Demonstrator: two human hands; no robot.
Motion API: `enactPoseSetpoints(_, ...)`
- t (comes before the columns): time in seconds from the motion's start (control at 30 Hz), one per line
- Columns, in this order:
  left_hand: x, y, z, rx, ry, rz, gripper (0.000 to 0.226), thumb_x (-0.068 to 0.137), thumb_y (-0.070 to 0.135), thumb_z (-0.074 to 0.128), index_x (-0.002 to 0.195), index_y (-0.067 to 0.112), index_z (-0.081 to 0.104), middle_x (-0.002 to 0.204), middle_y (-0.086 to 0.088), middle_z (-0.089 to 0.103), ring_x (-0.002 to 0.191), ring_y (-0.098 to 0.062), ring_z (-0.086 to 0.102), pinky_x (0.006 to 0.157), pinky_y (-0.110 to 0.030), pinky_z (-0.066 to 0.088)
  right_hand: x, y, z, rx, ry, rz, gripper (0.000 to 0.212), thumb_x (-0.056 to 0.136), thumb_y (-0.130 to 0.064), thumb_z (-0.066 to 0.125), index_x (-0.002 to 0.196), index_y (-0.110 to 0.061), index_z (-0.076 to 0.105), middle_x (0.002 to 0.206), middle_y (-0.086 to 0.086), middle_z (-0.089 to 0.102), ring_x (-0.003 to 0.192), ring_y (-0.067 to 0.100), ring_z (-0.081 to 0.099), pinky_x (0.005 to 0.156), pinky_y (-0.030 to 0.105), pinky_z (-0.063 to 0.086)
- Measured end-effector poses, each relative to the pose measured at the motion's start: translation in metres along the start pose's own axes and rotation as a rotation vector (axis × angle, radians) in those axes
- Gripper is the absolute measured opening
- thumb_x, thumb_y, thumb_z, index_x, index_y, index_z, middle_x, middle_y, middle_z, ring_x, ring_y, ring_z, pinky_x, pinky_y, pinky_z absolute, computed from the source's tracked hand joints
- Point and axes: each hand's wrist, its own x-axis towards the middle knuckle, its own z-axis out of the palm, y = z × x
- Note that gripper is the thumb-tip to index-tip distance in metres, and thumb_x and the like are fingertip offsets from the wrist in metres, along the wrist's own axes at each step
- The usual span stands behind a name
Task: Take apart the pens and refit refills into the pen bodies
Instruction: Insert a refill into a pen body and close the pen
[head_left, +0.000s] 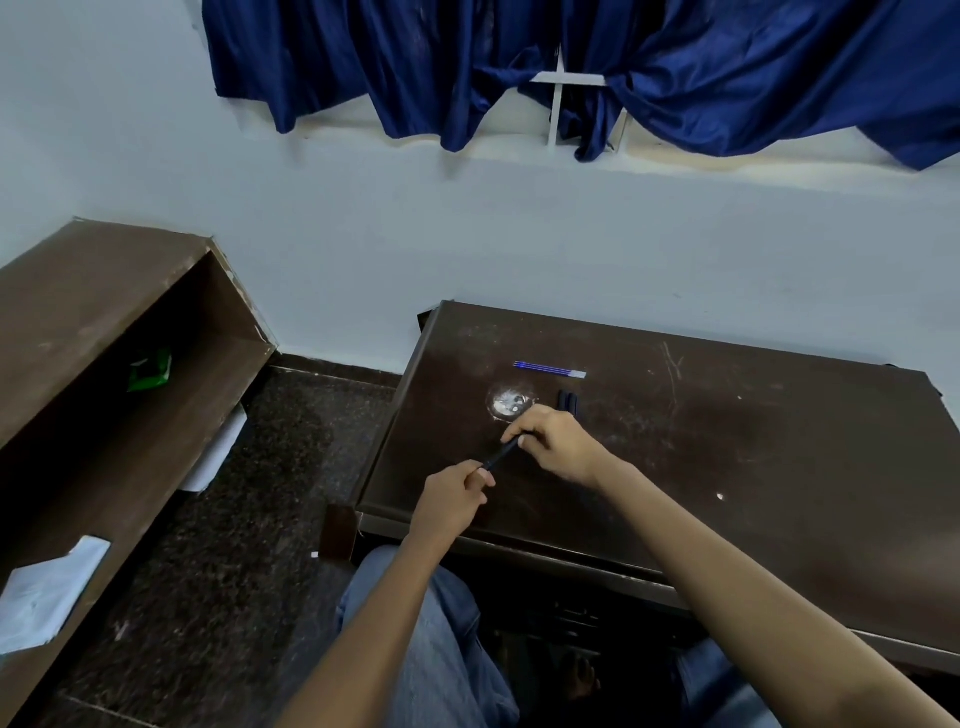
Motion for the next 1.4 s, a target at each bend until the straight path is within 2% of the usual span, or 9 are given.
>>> enactPoseSetpoints(0.1,0.001,0.007,0.0,-0.013,0.009,0.014,0.025,0.1,0.027,0.039,0.089,0.026,0.063,0.076,0.006,0.063,0.072,-0.005,0.057,0.062,-0.019,0.042,0.0,-0.006,0.002,0.047,-0.015,0.038,0.024,0.093,-0.005,0.053,0.108,-0.011,0.071,0.106,0.007,0.066,0.098,0.017,0.06,0.089,0.027,0.048)
enactPoseSetpoints(0.2,0.002,0.009,0.001,0.03,0.066,0.042,0.024,0.098,0.024,0.043,0.086,0.028,0.064,0.077,0.008,0.065,0.076,-0.009,0.06,0.065,-0.021,0.045,0.001,-0.007,0.001,0.103,-0.058,0.095,0.023,0.094,-0.007,0.052,0.107,-0.011,0.07,0.099,0.008,0.069,0.085,0.011,0.06,0.074,0.016,0.047)
enactPoseSetpoints(0.3,-0.001,0.005,0.007,0.066,0.107,0.047,0.021,0.096,0.022,0.047,0.089,0.024,0.067,0.084,0.005,0.068,0.077,-0.011,0.063,0.069,-0.026,0.05,0.003,-0.008,0.002,0.093,-0.12,0.136,0.024,0.093,-0.007,0.049,0.105,-0.009,0.07,0.097,0.008,0.069,0.088,0.015,0.062,0.077,0.022,0.049)
enactPoseSetpoints(0.4,-0.004,-0.004,0.018,0.102,0.113,0.026,0.02,0.095,0.021,0.049,0.092,0.025,0.068,0.087,0.003,0.068,0.08,-0.013,0.063,0.073,-0.03,0.053,0.001,-0.007,0.012,0.068,-0.191,0.165,0.025,0.093,-0.007,0.046,0.106,-0.007,0.068,0.095,0.005,0.065,0.085,0.012,0.059,0.072,0.015,0.043)
enactPoseSetpoints(0.6,-0.001,-0.015,0.036,0.021,-0.019,-0.074,0.018,0.096,0.021,0.048,0.102,0.022,0.065,0.093,0.001,0.067,0.084,-0.014,0.063,0.075,-0.03,0.052,0.001,0.008,0.028,0.109,-0.278,0.212,0.025,0.096,-0.005,0.043,0.111,-0.008,0.063,0.102,0.002,0.059,0.092,0.012,0.055,0.079,0.021,0.042)
enactPoseSetpoints(0.73,0.017,-0.006,0.041,0.019,-0.003,-0.069,0.02,0.096,0.025,0.051,0.108,0.015,0.064,0.093,-0.003,0.067,0.078,-0.013,0.06,0.065,-0.021,0.042,0.005,0.022,0.028,0.186,-0.129,0.274,0.029,0.093,-0.011,0.055,0.122,-0.012,0.056,0.1,0.0,0.057,0.086,0.008,0.056,0.082,0.026,0.048)
enactPoseSetpoints(0.93,0.058,0.023,0.045,0.042,0.16,-0.104,0.02,0.091,0.023,0.06,0.103,0.013,0.072,0.1,-0.005,0.069,0.083,-0.014,0.065,0.073,-0.023,0.05,0.012,0.057,0.019,0.216,0.365,0.491,0.026,0.087,-0.01,0.064,0.113,-0.01,0.063,0.098,0.01,0.063,0.086,0.014,0.058,0.088,0.028,0.05)
enactPoseSetpoints(1.07,0.078,0.047,0.051,0.058,0.191,-0.173,0.022,0.09,0.025,0.062,0.109,0.016,0.069,0.105,-0.002,0.07,0.097,-0.019,0.065,0.069,-0.025,0.042,0.013,0.082,0.023,0.187,0.401,0.597,0.037,0.088,-0.01,0.063,0.125,-0.013,0.058,0.11,0.011,0.057,0.099,0.021,0.059,0.098,0.039,0.049)
enactPoseSetpoints(1.4,0.112,0.072,0.077,0.099,0.123,-0.191,0.025,0.09,0.026,0.063,0.112,0.013,0.062,0.111,-0.005,0.065,0.102,-0.023,0.063,0.07,-0.027,0.04,0.02,0.098,0.042,0.231,0.401,0.664,0.058,0.09,-0.011,0.061,0.144,-0.013,0.04,0.124,0.015,0.048,0.109,0.026,0.055,0.101,0.034,0.043)
